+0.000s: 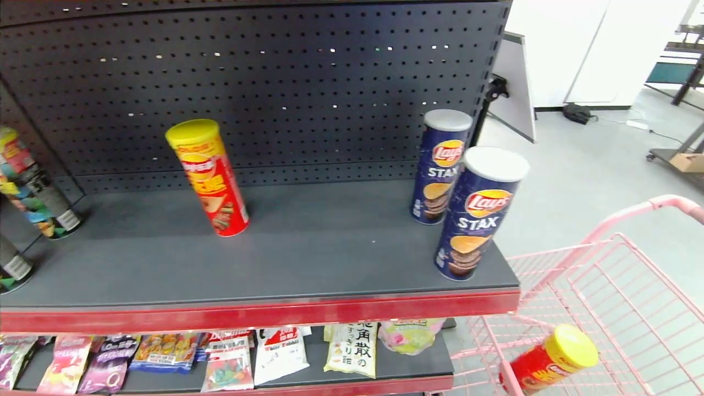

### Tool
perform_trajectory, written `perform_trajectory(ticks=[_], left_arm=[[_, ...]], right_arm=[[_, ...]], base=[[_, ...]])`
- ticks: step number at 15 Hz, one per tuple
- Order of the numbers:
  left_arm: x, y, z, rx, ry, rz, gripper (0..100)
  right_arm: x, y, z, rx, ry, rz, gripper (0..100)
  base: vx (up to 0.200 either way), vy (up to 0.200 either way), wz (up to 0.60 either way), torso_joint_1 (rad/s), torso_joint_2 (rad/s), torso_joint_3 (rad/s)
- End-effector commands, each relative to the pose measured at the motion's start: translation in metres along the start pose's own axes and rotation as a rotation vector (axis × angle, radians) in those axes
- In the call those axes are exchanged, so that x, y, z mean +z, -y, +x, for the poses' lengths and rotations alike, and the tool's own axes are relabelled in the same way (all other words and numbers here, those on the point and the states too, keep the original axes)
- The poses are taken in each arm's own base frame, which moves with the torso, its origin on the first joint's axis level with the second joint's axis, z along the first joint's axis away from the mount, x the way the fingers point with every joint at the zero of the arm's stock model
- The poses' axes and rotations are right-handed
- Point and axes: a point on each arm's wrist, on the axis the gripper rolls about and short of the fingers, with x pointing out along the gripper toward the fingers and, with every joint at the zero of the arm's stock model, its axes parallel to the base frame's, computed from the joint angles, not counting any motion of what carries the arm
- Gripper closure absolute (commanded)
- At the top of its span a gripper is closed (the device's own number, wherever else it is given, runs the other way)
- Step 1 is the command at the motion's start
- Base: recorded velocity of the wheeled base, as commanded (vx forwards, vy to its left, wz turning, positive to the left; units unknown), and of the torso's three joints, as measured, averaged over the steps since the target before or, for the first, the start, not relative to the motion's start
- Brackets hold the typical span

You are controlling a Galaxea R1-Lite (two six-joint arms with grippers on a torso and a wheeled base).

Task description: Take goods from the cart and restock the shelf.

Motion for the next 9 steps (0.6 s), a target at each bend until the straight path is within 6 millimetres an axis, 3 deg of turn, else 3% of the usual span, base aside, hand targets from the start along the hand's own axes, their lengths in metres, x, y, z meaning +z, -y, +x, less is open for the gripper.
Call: perform_trajectory(ticks=[1, 6, 9], left_arm=[[0.0000, 0.0000, 0.0001, 0.000, -0.001, 0.000, 0], [-0.0001, 0.0000, 0.0001, 0.000, -0.003, 0.000, 0], [0.0000, 0.0000, 0.0001, 0.000, -0.001, 0.000, 0]], right_arm=[[0.0002, 0.0000, 0.0001, 0.000, 0.000, 0.000, 0], [0.0002, 0.0000, 0.0001, 0.000, 0.000, 0.000, 0], [0.0002, 0.0000, 0.0001, 0.002, 0.000, -0.002, 0]], base=[[0.000, 0.000, -0.60, 0.022, 0.01, -0.002], [0.000, 0.000, -0.60, 0.002, 0.00, 0.001], [0.000, 0.000, 0.00, 0.000, 0.00, 0.000]])
